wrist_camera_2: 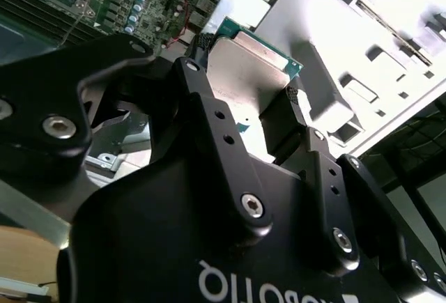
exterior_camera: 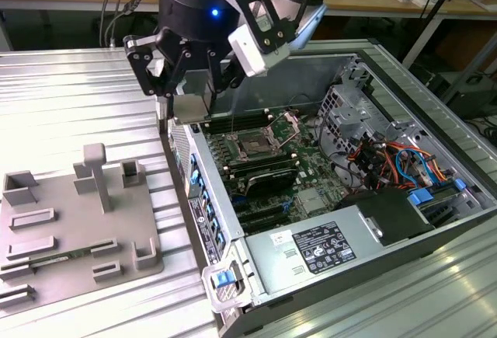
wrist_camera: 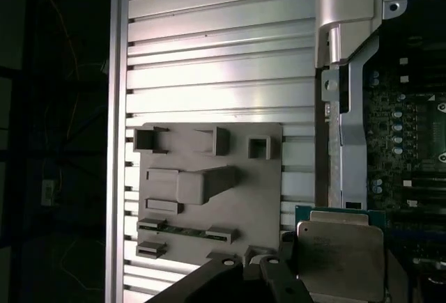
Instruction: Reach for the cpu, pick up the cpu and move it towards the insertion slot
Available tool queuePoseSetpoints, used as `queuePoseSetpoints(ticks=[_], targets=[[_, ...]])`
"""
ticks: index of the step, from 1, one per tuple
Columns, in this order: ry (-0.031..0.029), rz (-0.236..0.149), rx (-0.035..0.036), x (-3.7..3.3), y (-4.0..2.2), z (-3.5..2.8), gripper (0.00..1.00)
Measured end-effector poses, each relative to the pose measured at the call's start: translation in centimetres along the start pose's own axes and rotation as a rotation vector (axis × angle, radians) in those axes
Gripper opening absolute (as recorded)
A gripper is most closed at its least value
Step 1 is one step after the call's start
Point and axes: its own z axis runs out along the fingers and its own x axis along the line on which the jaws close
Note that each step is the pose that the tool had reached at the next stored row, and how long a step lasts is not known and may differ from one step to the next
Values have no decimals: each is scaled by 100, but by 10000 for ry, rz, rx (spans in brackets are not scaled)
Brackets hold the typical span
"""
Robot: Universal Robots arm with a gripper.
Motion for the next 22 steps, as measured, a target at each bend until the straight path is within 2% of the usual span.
queuePoseSetpoints(ticks=[2, 6, 9, 12, 14, 16, 18, 19, 20, 22], targets=[[1, 1, 0, -61, 28, 0, 55], [1, 2, 1, -140, 90, 2, 55], [1, 0, 2, -197, 153, 4, 55], [2, 2, 8, -307, 250, 10, 55], [1, 1, 13, -353, 286, 15, 55], [-2, 3, 53, -385, 325, 20, 55], [-28, 3, 144, -423, 379, 27, 55], [-44, 3, 202, -523, 444, 45, 55], [-46, 1, 205, -687, 497, 65, 55], [-46, 4, 207, -816, 544, 78, 55]])
